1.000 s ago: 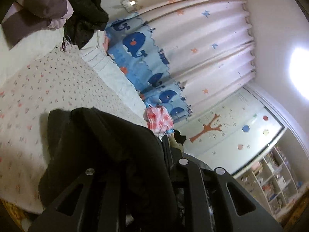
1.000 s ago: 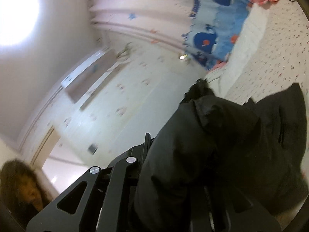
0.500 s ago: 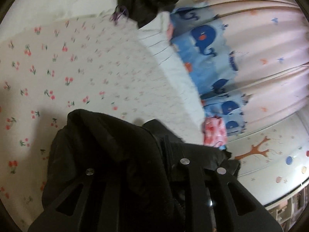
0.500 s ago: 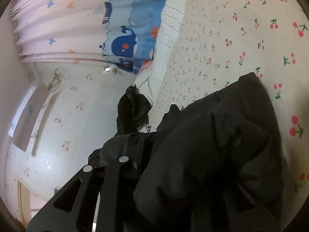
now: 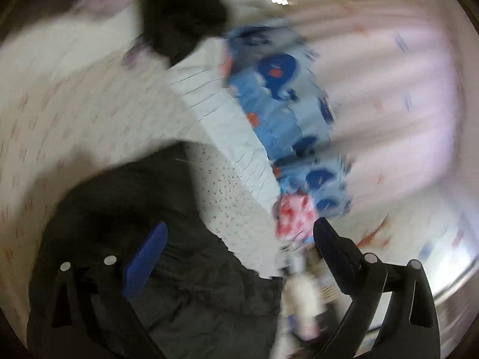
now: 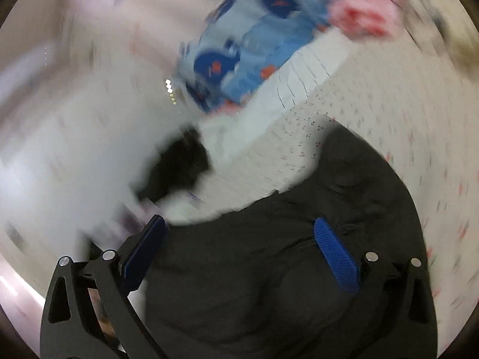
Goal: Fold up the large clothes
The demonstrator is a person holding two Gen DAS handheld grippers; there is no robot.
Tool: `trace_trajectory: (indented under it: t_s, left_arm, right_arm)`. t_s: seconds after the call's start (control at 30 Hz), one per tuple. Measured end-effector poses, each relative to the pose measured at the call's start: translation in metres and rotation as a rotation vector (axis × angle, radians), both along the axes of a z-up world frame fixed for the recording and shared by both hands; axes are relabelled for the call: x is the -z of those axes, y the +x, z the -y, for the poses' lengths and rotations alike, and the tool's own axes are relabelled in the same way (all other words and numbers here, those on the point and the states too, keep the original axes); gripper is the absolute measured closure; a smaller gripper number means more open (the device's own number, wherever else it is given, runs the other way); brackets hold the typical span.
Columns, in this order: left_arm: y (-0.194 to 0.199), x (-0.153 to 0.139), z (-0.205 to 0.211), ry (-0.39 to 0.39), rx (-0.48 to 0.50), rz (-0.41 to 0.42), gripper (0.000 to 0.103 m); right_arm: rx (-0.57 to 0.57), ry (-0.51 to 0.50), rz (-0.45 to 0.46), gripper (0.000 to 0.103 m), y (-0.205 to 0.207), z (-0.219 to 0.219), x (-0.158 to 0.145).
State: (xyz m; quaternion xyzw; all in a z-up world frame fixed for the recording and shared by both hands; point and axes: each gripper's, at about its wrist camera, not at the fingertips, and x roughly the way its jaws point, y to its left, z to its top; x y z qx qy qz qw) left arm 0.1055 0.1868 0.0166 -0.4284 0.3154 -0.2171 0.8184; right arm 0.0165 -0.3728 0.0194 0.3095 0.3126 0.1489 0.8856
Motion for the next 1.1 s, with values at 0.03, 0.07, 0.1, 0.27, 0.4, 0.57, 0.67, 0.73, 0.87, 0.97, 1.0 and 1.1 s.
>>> trace_trajectory:
  t_s: [0.03,0.07,0.1,0.27,0.4,0.57,0.67,0.73,0.87,0.97,1.0,1.1]
  left_arm:
    - [0.0,-0.004,0.02,0.071,0.043,0.028,0.009]
    - [0.003,-0.004,0.045,0.145,0.1,0.042,0.009]
    - [0.007,0.0,0.069,0.215,0.144,0.046,0.009]
    - [0.046,0.062,0.13,0.392,0.204,-0.064,0.009]
    - [0.061,0.097,0.139,0.4,0.199,-0.058,0.009]
    - [0.061,0.083,0.139,0.466,0.224,-0.113,0.009]
    - [0.052,0.055,0.113,0.436,0.144,-0.034,0.009]
    - [0.051,0.056,0.098,0.472,0.088,-0.012,0.008]
    - [0.056,0.12,0.07,0.382,0.067,-0.08,0.009]
    - [0.053,0.12,0.081,0.476,0.069,-0.077,0.009]
    - [0.051,0.118,0.082,0.5,0.074,-0.089,0.009]
    - [0.031,0.096,0.073,0.441,0.061,-0.077,0.009]
  right_arm:
    - [-0.02,-0.082,-0.014,0.007,0.007,-0.016,-0.004]
    - [-0.049,-0.207,-0.044,0.007,0.025,-0.038,-0.006]
    - [-0.067,-0.273,-0.061,0.007,0.04,-0.055,-0.002]
    - [-0.055,-0.672,-0.237,0.007,0.109,-0.103,0.06]
    - [-0.026,-0.488,-0.332,0.007,0.128,-0.075,0.118]
    - [-0.081,-0.562,-0.403,0.007,0.135,-0.085,0.114]
    - [-0.008,-0.566,-0.286,0.007,0.12,-0.069,0.079]
    - [0.027,-0.573,-0.289,0.007,0.123,-0.058,0.081]
    - [0.016,-0.394,-0.386,0.006,0.135,-0.038,0.14]
    - [0.0,-0.48,-0.403,0.006,0.14,-0.05,0.138]
    - [0.0,-0.509,-0.422,0.006,0.14,-0.054,0.132]
    - [0.012,-0.505,-0.34,0.007,0.129,-0.066,0.096]
